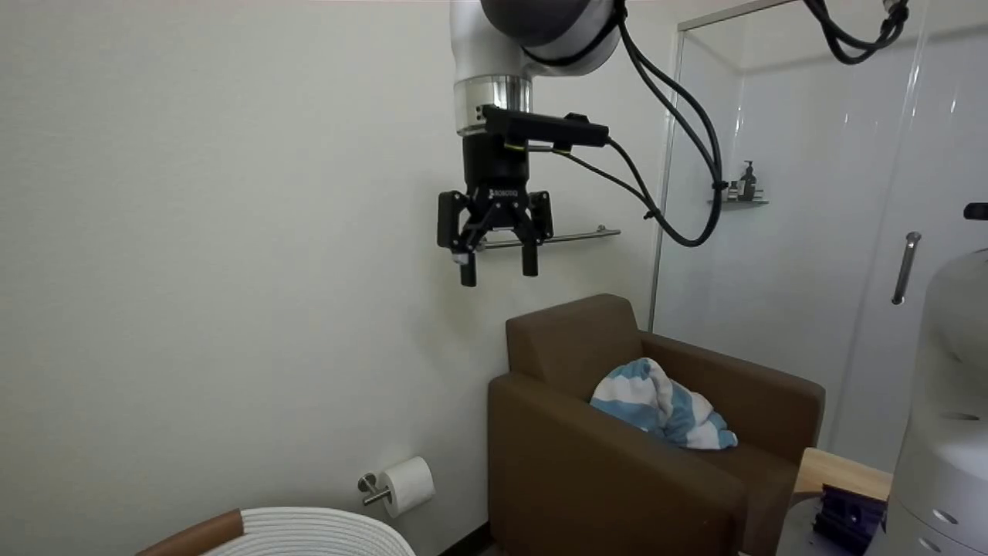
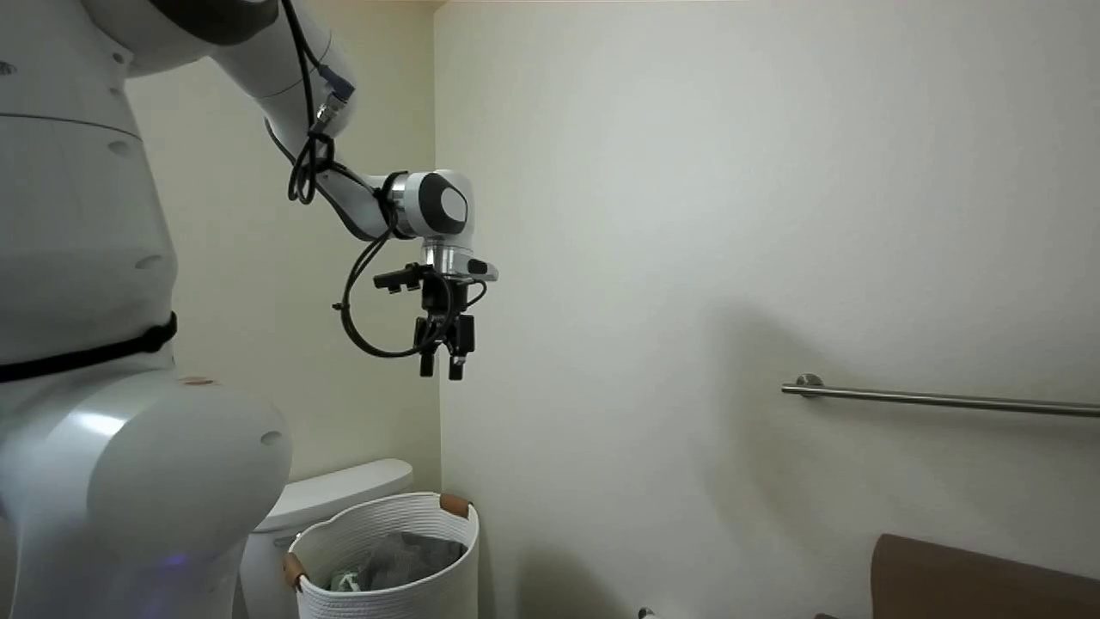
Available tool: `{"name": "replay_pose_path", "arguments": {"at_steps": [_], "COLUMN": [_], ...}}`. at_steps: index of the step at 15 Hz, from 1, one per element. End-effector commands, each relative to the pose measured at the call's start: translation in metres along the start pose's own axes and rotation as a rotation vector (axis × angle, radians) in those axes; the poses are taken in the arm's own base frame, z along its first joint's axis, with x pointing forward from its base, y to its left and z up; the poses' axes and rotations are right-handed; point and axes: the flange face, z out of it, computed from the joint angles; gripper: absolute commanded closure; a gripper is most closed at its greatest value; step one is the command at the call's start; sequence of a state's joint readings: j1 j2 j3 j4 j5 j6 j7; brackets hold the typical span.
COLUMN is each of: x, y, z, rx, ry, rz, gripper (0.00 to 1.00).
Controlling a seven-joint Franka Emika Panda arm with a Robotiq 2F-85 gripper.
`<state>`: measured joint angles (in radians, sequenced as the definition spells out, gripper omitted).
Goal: Move the object from the basket to the couch and move the towel from the couch to the basket
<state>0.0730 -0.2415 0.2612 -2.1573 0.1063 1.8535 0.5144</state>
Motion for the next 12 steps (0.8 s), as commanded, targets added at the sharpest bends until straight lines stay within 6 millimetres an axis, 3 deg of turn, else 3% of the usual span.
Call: {"name": "replay_pose_path", "arguments": {"at_steps": [1, 5, 11, 12], "x": [0.001, -0.002, 0.011, -0.007], "y": [-0.015, -0.068, -0.190, -0.161], "z": [0.006, 0.017, 0.101, 0.078], "rx": [0.040, 0.048, 0.081, 0.070], "ry": [0.028, 0.087, 0.089, 0.105], "rz": [-0.058, -0.170, -0.390, -0.331], "gripper": [0.00, 0.00, 0.00, 0.00]}}
